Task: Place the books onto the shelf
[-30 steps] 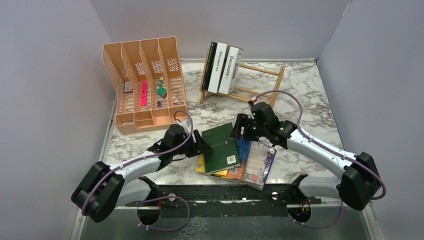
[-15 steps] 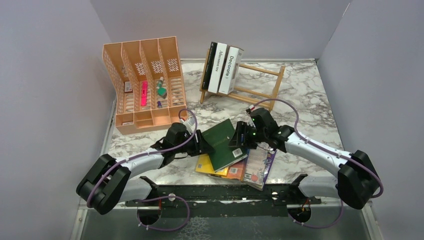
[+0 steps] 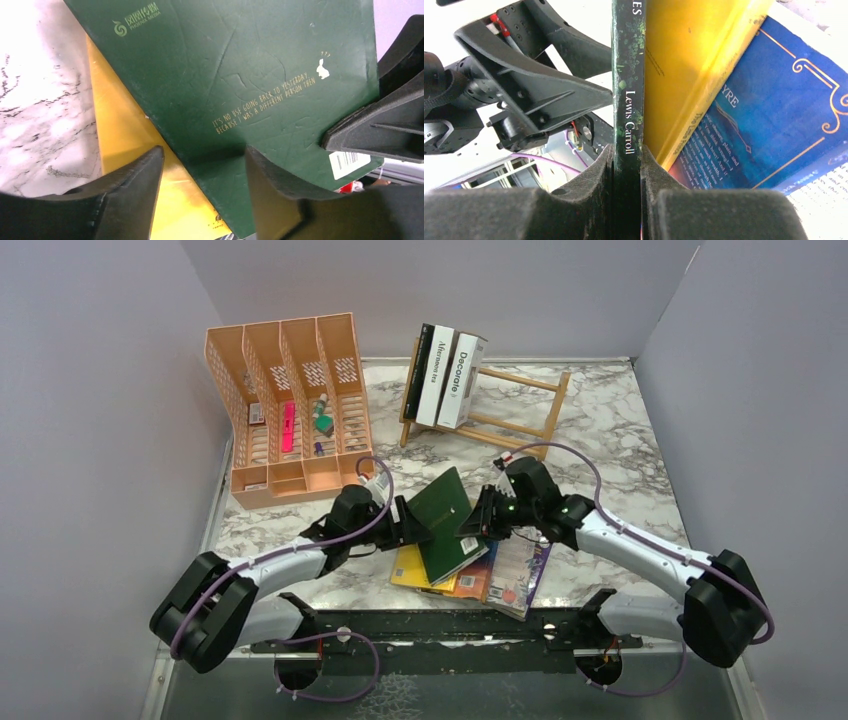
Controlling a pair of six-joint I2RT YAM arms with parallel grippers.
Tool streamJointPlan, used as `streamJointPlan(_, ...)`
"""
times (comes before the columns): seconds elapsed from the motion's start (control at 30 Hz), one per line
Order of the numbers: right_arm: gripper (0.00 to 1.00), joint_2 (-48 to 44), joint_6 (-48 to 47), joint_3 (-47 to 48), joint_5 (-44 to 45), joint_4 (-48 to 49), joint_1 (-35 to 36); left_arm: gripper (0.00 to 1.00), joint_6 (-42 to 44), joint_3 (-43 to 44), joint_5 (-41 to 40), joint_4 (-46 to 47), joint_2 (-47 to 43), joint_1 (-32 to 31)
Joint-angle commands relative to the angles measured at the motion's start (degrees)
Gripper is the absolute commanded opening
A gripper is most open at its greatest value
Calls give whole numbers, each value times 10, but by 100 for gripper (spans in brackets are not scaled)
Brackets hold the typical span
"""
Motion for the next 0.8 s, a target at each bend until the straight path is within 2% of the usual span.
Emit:
streamJointPlan(0.0, 1, -45, -1, -16, 26, 24, 5, 80, -22, 13, -40, 11, -48, -4)
streamJointPlan(0.13, 1, -99, 43, -24, 39, 87, 5, 95, -57, 27, -65, 14, -95, -5)
streamJointPlan(0.27, 1, -136, 88, -24, 39, 196, 4, 98, -106, 38, -64, 35, -132, -4)
streamJointPlan(0.37, 0, -135, 112, -8, 25, 256, 5, 98, -142, 36, -45, 125, -164, -4)
streamJointPlan(0.47, 1, -127, 124, 10, 18, 298, 4, 95, -151, 62, -29, 161, -192, -3)
streamJointPlan(0.63, 1, -125, 134, 25, 18, 348, 4, 77, -153, 104, -5, 166, -233, -3)
streamJointPlan(0.77, 1, -139, 136, 25, 14, 380, 5, 73, -162, 117, 5, 168, -251, -3)
